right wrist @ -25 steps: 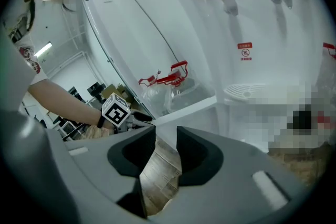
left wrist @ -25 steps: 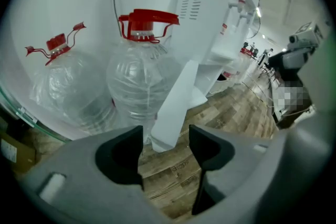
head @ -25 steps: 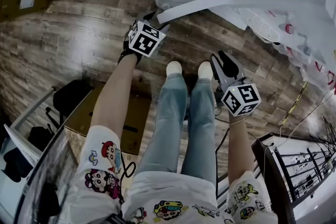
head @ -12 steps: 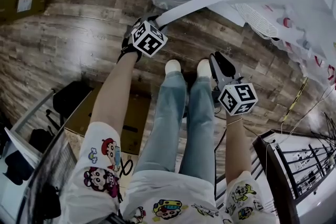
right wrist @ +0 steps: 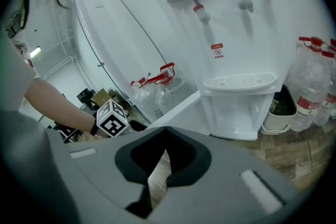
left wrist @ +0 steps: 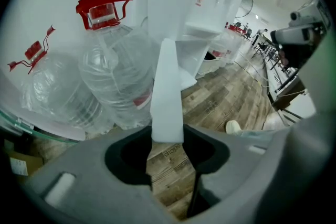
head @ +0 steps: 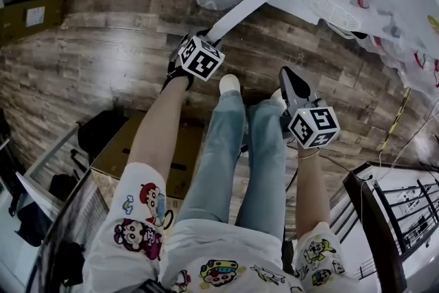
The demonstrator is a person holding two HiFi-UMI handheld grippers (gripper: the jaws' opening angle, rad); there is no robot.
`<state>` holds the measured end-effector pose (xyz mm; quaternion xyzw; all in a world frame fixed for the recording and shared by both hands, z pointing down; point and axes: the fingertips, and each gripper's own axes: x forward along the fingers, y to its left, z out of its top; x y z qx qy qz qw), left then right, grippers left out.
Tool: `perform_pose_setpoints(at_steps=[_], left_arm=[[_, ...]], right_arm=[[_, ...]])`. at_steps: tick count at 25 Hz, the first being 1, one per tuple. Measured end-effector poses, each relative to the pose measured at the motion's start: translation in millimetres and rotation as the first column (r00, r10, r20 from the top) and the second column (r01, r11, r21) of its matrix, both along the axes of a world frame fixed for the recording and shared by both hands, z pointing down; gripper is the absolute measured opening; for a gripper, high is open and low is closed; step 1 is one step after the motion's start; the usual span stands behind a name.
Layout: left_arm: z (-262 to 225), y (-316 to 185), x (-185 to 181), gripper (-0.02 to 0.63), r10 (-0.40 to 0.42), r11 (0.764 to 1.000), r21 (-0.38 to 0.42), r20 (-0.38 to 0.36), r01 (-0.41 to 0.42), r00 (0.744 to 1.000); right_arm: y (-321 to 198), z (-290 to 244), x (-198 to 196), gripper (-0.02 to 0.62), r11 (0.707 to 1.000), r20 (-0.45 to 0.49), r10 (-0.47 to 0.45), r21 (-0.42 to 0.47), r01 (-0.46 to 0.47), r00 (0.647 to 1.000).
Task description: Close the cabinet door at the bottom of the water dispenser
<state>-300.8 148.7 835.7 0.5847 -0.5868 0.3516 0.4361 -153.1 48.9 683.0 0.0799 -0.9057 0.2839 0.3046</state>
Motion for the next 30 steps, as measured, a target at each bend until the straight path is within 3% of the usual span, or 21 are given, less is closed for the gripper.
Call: perform_pose_setpoints(at_steps=[5,11,22,26,30], left_arm=[[1,0,25,0.183,-0.052,0.998,-0.038,-0.006,0.052,0.999],[2,-9,68,0.183,-0.174,0.983,-0.054,-0.012,0.173,0.985],[0,-37,131,0.184,-0.356,0.933,-0.048,0.012,0.356,0.934],[1,-53,157,0.186,-0.437,0.898,-0.054,0.016,0.437,0.899],[1,-74,182,0.195,-0.466,0.882,-0.078,0.008,0.466,0.885]], right_arm=[[0,-3,24,0.011,0.999,0.006,0.045,-0.016,-0.045,0.999],[-15,-2,62,0.011,0.993,0.028,0.109,-0.039,-0.108,0.994],[-47,5,164,0.011,0.97,0.022,0.234,-0.076,-0.232,0.972],[-63,10,198,0.011,0.961,0.02,0.266,-0.091,-0.263,0.964],[-77,8,225,0.011,0.952,0.028,0.293,-0.1,-0.289,0.956]])
